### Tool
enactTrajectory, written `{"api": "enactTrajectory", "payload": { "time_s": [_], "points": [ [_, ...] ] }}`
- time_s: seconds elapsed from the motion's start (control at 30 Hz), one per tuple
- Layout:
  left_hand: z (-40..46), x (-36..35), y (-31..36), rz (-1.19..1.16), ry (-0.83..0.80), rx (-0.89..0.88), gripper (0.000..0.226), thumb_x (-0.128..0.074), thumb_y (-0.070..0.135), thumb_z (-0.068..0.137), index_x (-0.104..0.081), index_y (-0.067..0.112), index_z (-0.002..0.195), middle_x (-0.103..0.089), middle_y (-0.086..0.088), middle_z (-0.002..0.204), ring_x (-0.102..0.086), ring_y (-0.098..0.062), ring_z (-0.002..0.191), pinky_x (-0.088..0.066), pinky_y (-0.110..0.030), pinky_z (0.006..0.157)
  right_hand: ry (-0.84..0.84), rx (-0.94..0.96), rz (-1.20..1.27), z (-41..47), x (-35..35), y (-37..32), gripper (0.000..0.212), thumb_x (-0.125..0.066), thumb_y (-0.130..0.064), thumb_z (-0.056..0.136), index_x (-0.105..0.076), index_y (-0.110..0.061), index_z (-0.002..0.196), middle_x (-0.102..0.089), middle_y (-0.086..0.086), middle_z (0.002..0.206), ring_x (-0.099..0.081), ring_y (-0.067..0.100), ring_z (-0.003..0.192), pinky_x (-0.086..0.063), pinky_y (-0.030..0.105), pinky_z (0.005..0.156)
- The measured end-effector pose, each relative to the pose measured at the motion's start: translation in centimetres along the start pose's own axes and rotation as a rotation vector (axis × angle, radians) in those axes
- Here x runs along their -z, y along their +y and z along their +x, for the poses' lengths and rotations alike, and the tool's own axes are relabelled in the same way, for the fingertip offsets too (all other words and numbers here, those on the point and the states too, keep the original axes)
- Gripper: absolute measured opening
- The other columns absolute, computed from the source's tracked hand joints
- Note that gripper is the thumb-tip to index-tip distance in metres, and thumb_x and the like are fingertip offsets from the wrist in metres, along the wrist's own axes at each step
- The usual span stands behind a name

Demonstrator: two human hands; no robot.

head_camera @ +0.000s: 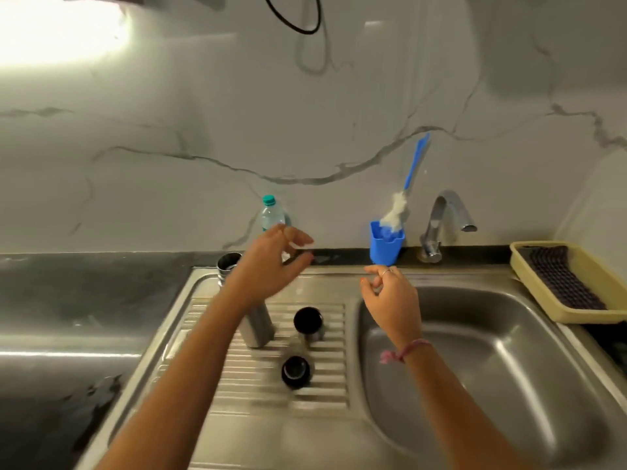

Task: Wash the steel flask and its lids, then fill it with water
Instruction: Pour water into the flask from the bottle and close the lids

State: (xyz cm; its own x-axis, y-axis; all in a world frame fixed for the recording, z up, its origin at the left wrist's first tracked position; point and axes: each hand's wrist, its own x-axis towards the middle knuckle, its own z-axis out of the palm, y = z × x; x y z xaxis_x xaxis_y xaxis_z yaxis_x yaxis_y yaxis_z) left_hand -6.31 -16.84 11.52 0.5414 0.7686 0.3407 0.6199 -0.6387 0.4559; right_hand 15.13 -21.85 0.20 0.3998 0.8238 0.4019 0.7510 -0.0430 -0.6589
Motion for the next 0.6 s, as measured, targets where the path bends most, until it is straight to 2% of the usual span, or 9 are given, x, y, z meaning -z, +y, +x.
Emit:
{"api": "enactTrajectory", "payload": {
  "time_s": [0.1,0.23,0.43,0.6],
  "points": [
    [3.1,4.6,-3.8,0.096,-0.032,0.023,0.025,-0.066,0.024,0.094,-0.064,0.017,0.117,-0.054,0.001,0.114,-0.054,-0.009,0.093,-0.040,-0.011,0.074,-0.040,-0.022,0.122,2.2,-2.1,-2.0,0.023,-0.062,-0.021,0.090,-0.065,-0.015,0.112,-0.049,-0.009,0.072,-0.050,0.009,0.069,-0.039,0.018,0.066],
    [7.2,7.9,-8.7,0.170,-0.060,0.039,0.029,-0.065,0.025,0.094,-0.063,0.014,0.121,-0.060,-0.007,0.121,-0.062,-0.019,0.101,-0.052,-0.033,0.091,-0.107,-0.118,0.269,5.1,-5.3,-3.9,0.026,-0.062,-0.017,0.090,-0.063,-0.012,0.115,-0.053,-0.004,0.070,-0.054,0.010,0.068,-0.040,0.015,0.065],
    [11.6,6.8,-13.4,0.196,-0.177,0.046,0.046,-0.065,0.022,0.094,-0.051,0.011,0.136,-0.054,-0.010,0.136,-0.058,-0.020,0.116,-0.047,-0.026,0.093,-0.161,-0.174,0.324,8.2,-9.2,-5.4,0.028,-0.060,-0.014,0.090,-0.061,-0.010,0.118,-0.051,-0.006,0.068,-0.052,0.007,0.064,-0.042,0.013,0.065],
    [15.4,4.0,-16.4,0.260,-0.245,0.048,0.060,-0.062,0.019,0.095,-0.037,0.014,0.149,-0.042,-0.010,0.150,-0.048,-0.026,0.132,-0.039,-0.035,0.109,-0.172,-0.209,0.326,10.4,-11.9,-5.8,0.026,-0.059,-0.012,0.091,-0.061,-0.012,0.117,-0.054,-0.004,0.072,-0.054,0.006,0.067,-0.042,0.012,0.066]
  ]
}}
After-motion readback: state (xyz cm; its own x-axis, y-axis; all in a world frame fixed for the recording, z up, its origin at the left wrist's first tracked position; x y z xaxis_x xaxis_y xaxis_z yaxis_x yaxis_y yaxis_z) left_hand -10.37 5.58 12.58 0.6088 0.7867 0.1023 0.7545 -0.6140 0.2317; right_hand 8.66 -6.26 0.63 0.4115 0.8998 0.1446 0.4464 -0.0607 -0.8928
